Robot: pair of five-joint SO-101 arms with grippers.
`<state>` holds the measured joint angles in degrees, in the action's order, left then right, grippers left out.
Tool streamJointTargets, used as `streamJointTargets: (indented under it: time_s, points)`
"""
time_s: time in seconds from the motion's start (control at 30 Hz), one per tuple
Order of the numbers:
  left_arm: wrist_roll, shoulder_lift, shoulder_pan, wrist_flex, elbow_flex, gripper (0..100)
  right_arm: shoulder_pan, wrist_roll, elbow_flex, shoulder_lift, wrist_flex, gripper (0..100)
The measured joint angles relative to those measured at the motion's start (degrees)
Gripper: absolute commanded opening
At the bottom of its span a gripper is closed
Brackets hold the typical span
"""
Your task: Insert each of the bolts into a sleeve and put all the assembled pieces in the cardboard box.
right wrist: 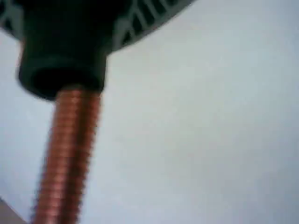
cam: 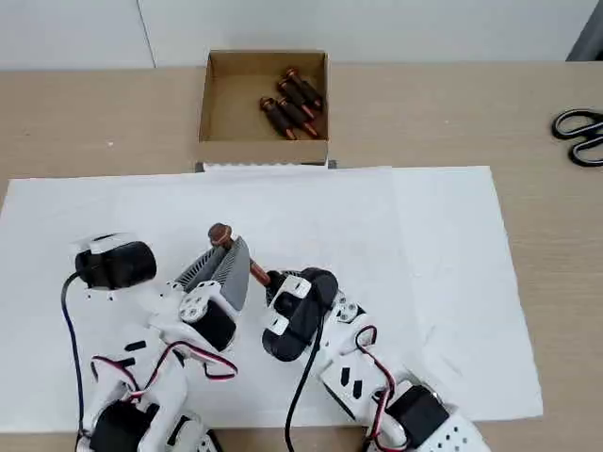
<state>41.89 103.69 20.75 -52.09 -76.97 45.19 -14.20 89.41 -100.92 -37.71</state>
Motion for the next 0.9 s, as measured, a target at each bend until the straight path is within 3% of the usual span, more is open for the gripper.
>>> streamJointTargets:
  time_s: [0.53,0.9]
  points:
    - [-0.4,0.1,3.5,-1.5,-0.2,1,1.4,-0.1,0.0,0.0,-0.1,0.2]
    - [-7.9,0.1,6.2,-8.8,0.6,1,1.4,0.0,0.0,0.0,0.0,0.2]
